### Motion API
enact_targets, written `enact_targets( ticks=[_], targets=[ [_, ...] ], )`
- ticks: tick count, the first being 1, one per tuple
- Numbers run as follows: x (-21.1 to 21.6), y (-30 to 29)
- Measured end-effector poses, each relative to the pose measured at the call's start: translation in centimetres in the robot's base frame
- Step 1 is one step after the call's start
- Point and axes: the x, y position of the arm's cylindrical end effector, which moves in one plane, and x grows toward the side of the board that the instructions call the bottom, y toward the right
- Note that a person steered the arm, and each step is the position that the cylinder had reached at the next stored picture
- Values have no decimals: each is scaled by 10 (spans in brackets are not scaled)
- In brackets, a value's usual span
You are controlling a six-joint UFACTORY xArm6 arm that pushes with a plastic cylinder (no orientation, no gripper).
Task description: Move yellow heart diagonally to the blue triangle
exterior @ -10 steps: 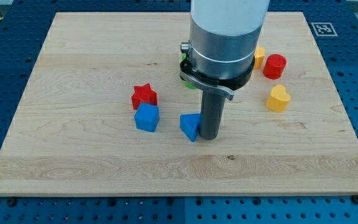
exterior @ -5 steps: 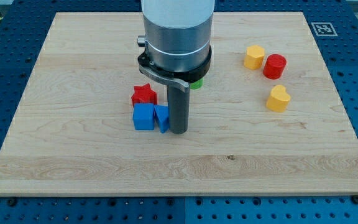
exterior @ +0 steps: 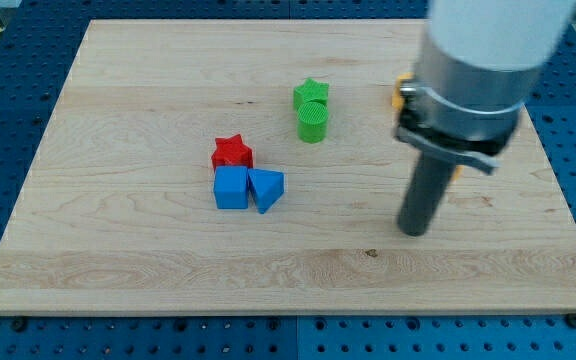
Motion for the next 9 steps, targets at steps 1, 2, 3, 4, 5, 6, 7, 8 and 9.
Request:
enact_targets(
  ticks=[1,2,3,4,5,6,7,8,9],
  targets=[
    [0,11],
    [2,34],
    [3,49],
    [-24,76],
    [-27,81],
    [-27,81],
    [-32,81],
    [-44,81],
    [-63,72]
  ],
)
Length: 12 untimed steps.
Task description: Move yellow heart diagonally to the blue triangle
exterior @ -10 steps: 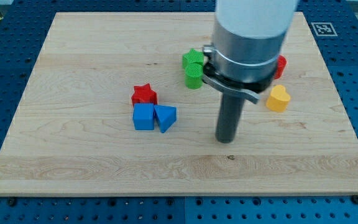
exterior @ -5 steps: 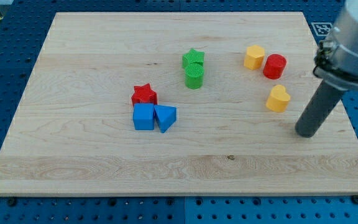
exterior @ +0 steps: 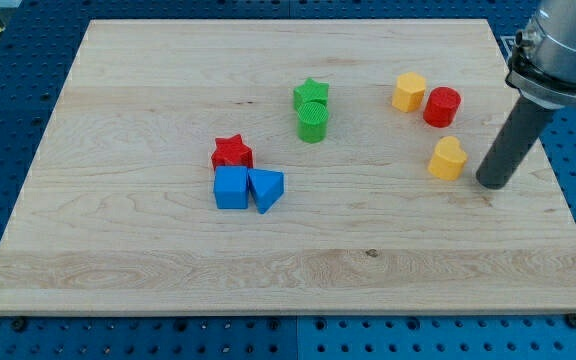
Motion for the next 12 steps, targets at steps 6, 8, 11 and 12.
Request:
enact_targets(
  ticks=[6,8,11,12],
  targets=[
    [-7,-64],
    [-18,-106],
    [16,-81],
    [15,-81]
  ],
)
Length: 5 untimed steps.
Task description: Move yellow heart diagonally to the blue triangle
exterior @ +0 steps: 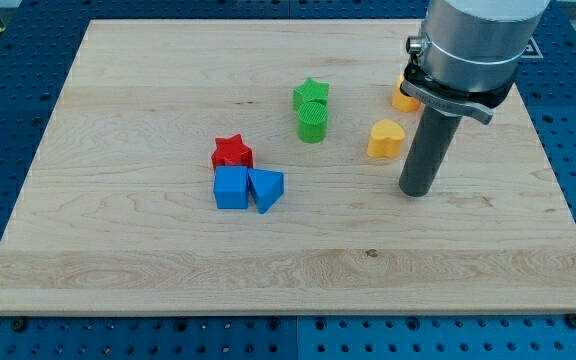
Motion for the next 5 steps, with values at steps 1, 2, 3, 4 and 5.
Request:
enact_targets(
  ticks=[1,2,3,4,5],
  targets=[
    [-6,13],
    [-7,13],
    [-7,13],
    [-11,13],
    [-13,13]
  ],
)
